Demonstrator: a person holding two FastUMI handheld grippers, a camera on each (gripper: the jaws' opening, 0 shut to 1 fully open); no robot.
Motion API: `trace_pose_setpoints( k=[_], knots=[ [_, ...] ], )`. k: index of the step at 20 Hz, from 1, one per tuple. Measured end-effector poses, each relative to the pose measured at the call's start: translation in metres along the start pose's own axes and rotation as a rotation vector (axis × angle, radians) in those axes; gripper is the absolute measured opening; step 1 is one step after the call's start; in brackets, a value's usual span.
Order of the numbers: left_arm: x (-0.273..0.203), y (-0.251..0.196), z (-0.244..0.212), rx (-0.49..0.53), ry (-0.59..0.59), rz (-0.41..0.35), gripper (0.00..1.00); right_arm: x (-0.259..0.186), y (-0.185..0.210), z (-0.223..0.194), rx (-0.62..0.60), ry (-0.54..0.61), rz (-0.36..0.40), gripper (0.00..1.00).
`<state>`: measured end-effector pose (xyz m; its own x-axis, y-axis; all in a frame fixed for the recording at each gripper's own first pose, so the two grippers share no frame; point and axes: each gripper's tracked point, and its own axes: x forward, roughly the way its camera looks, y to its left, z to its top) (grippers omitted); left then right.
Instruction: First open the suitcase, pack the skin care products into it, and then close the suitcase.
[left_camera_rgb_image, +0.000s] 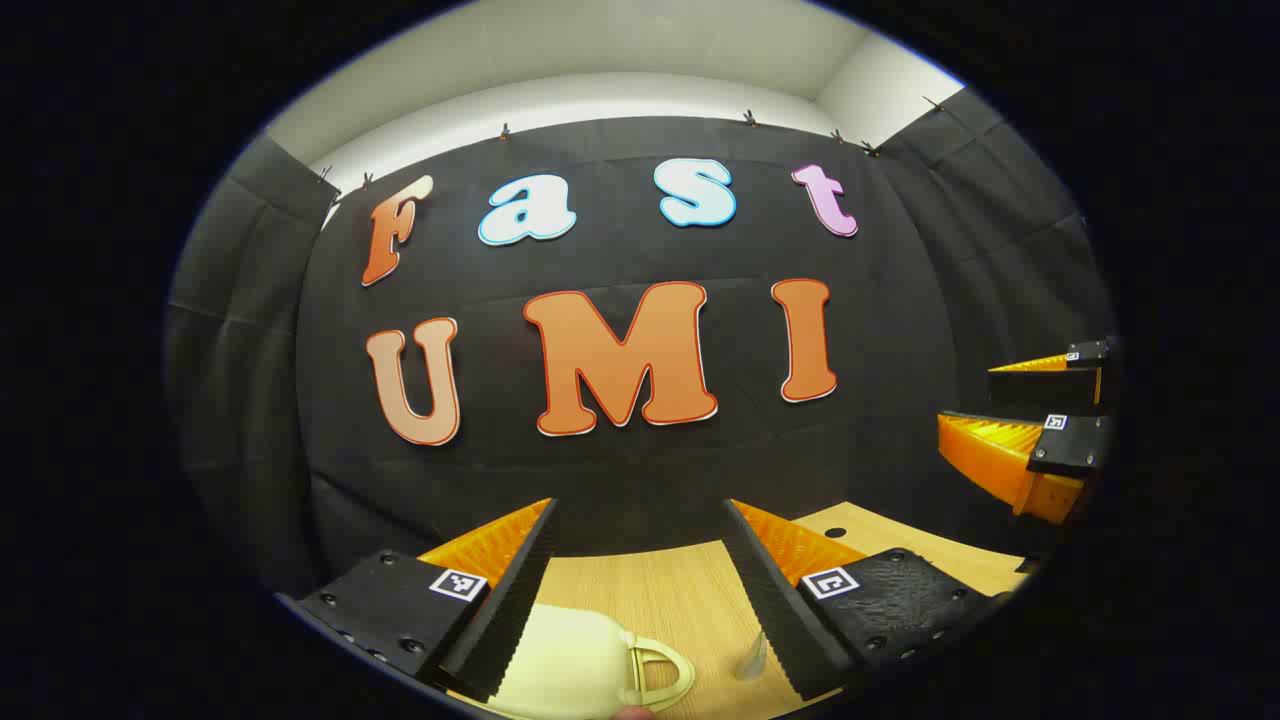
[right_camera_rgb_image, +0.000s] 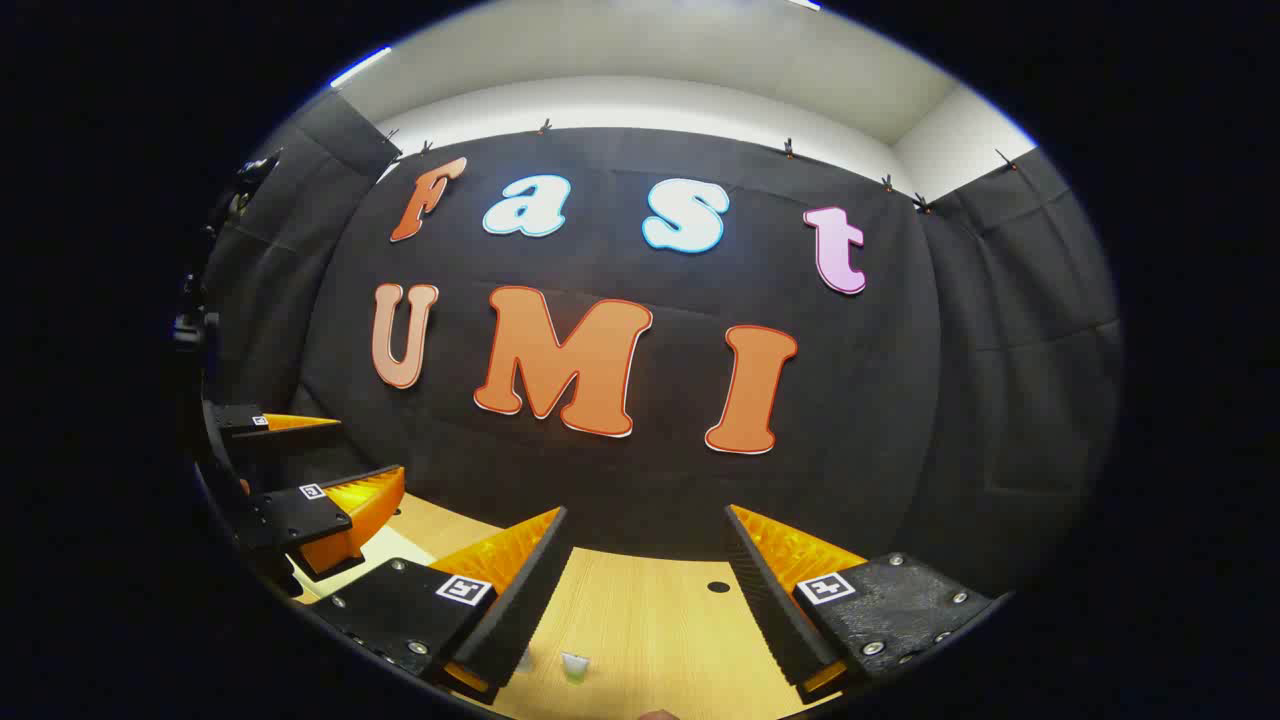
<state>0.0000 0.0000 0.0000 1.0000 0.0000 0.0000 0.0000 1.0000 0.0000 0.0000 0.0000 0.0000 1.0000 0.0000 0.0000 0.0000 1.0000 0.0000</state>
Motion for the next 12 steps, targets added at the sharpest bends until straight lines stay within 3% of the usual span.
trace_pose_setpoints(
  k=[1, 2, 6, 9, 12],
  knots=[
    [0.001, 0.004, 0.0, -0.009, -0.001, -0.006, 1.0, -0.001, 0.006, 0.002, -0.008, -0.002, 0.0, 0.92],
    [0.003, 0.009, 0.0, -0.015, 0.004, -0.009, 1.0, -0.002, 0.013, 0.003, -0.018, -0.003, 0.011, 0.99],
    [0.009, 0.017, 0.003, -0.036, -0.006, 0.006, 0.98, 0.0, 0.02, 0.005, -0.054, -0.008, 0.047, 0.92],
    [0.007, 0.031, 0.024, -0.133, -0.087, 0.107, 0.98, 0.008, 0.017, 0.006, -0.037, -0.026, 0.083, 0.95],
    [0.012, 0.028, 0.025, -0.16, -0.104, 0.126, 0.99, 0.018, 0.012, 0.004, -0.05, -0.051, 0.097, 0.95]
  ],
)
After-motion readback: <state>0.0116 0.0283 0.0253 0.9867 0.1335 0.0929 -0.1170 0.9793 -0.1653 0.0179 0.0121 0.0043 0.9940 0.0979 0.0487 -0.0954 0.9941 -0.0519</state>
